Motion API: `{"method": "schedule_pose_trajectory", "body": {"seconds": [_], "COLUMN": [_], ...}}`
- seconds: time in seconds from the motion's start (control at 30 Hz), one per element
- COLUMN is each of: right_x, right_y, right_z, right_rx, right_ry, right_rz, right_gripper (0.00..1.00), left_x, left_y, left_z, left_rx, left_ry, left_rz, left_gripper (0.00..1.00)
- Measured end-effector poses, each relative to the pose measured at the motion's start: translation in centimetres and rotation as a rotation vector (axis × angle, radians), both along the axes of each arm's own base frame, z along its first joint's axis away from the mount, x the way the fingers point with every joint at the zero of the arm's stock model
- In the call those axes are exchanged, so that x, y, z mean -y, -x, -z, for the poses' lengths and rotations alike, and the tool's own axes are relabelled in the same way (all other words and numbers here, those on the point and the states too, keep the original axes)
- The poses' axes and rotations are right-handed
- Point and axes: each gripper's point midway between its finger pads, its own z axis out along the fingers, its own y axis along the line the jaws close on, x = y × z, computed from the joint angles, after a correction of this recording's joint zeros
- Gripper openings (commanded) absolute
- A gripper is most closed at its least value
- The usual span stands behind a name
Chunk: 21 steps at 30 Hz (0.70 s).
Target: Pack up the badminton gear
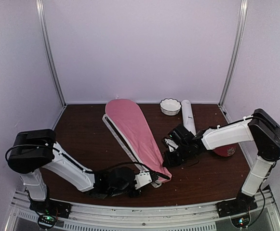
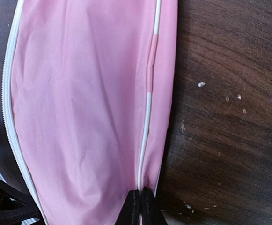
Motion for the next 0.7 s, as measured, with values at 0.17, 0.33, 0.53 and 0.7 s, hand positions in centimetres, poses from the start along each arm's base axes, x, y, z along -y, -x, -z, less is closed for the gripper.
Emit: {"method": "schedule_pose_trajectory", "body": {"seconds": [0.17, 0.33, 0.53, 0.7], "right_x": [-0.4, -1.3, -2.1, -2.4], "right_y": [0.1, 0.5, 0.9, 1.1], "right_z": [-0.1, -0.1, -0.2, -0.2], "right_rx": [0.008, 0.023, 0.041, 0.048], "right_ry": [-0.016, -0.028, -0.036, -0.040], "right_rz": [-0.007, -0.023, -0.024, -0.023], "right_gripper": [0.01, 0.00, 0.00, 0.00], "left_x": [0.1, 0.3, 0.8, 1.1], "left_y": [-0.1, -0.2, -0.4, -0.5], "left_z": [-0.1, -0.3, -0.9, -1.2], "left_rx": [0.006, 0.009, 0.019, 0.022], "left_ry": [0.002, 0.002, 0.011, 0.020], "left_rz": [-0.008, -0.010, -0.009, -0.009], "left_gripper": [0.21, 0.21, 0.20, 0.20]}}
